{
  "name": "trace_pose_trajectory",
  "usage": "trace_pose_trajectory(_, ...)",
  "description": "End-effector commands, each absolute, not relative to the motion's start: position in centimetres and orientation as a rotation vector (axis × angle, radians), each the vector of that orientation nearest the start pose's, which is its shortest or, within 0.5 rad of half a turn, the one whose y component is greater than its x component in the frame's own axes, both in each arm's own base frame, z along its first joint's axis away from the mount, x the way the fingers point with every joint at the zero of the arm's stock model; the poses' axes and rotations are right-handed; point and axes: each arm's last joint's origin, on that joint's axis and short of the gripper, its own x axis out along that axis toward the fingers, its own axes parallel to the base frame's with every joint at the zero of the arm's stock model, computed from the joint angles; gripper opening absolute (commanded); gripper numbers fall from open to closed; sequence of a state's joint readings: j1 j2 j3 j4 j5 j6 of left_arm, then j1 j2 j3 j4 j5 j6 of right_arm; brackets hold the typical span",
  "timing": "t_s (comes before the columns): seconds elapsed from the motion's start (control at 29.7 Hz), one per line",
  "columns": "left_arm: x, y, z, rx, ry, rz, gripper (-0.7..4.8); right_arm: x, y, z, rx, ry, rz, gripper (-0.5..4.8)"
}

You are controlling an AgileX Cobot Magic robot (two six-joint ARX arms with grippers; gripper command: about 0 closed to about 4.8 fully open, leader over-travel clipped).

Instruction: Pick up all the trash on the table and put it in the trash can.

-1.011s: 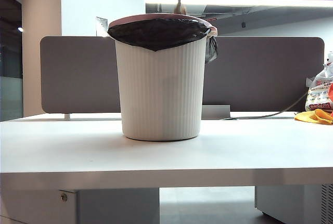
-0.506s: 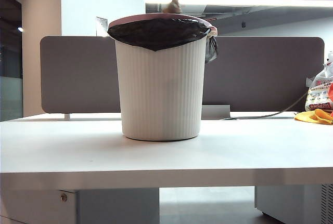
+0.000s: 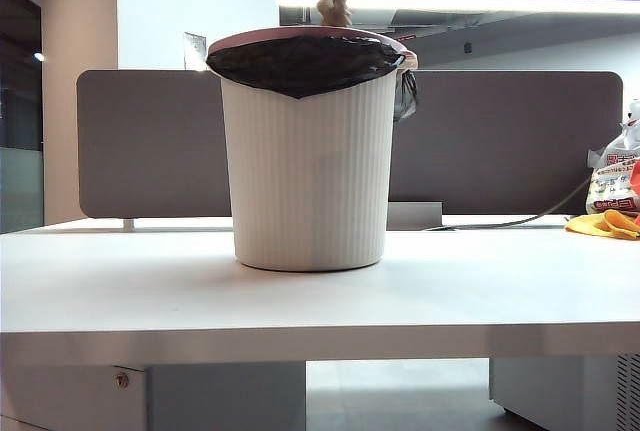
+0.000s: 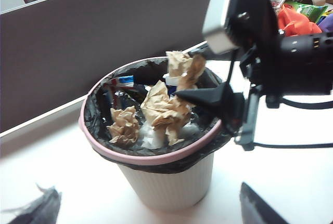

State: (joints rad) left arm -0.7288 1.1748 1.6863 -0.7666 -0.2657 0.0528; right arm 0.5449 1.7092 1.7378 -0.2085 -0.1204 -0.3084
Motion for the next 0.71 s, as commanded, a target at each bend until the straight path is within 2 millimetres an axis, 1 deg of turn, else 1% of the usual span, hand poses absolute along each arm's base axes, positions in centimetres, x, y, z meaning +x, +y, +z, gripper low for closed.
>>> trace_pose_trajectory(0.03, 14.9, -12.3, 49.9, 0.167, 0.193, -0.465, 4.79, 33.7, 21.0, 41.8, -0.377, 0.003, 0.72, 3.06)
trace_pose_trajectory(0.17, 14.8, -12.2, 49.9, 0.166, 0.191, -0.465, 4.79, 33.9, 21.1, 41.5, -0.385, 0.013, 0.719, 3.06)
trace_pose_trajectory(0.24, 14.8, -12.2, 49.9, 0.165, 0.19, -0.465, 4.79, 34.3, 21.3, 40.6, -0.392, 0.051, 0.724, 2.97)
trace_pose_trajectory(0.27, 14.8, -12.2, 49.9, 0.165, 0.19, -0.465, 4.79, 34.5, 21.4, 40.2, -0.397, 0.079, 0.721, 2.26)
trace_pose_trajectory(0.34, 14.8, -12.2, 49.9, 0.165, 0.191, -0.465, 4.79, 34.5, 21.4, 39.7, -0.408, 0.118, 0.71, 0.41)
trace_pose_trajectory(0.37, 14.8, -12.2, 49.9, 0.166, 0.192, -0.465, 4.79, 34.5, 21.4, 39.7, -0.411, 0.124, 0.711, -0.06)
trace_pose_trajectory(0.44, 14.8, -12.2, 49.9, 0.167, 0.192, -0.465, 4.79, 34.4, 21.6, 39.8, -0.409, 0.108, 0.716, -0.01)
trace_pose_trajectory(0.51, 14.8, -12.2, 49.9, 0.167, 0.192, -0.465, 4.79, 34.2, 21.7, 40.4, -0.4, 0.064, 0.715, 0.04)
trace_pose_trajectory(0.54, 14.8, -12.2, 49.9, 0.167, 0.192, -0.465, 4.79, 34.2, 21.7, 40.7, -0.394, 0.038, 0.711, 0.27)
trace_pose_trajectory(0.61, 14.8, -12.2, 49.9, 0.167, 0.192, -0.465, 4.79, 33.9, 21.5, 41.7, -0.382, -0.023, 0.7, 1.5)
trace_pose_trajectory(0.64, 14.8, -12.2, 49.9, 0.167, 0.191, -0.465, 4.79, 33.7, 21.4, 42.3, -0.374, -0.057, 0.694, 2.34)
trace_pose_trajectory(0.67, 14.8, -12.2, 49.9, 0.169, 0.19, -0.465, 4.79, 33.6, 21.3, 42.7, -0.369, -0.083, 0.689, 2.77)
trace_pose_trajectory(0.71, 14.8, -12.2, 49.9, 0.178, 0.187, -0.466, 4.79, 33.4, 21.2, 43.1, -0.364, -0.107, 0.685, 2.83)
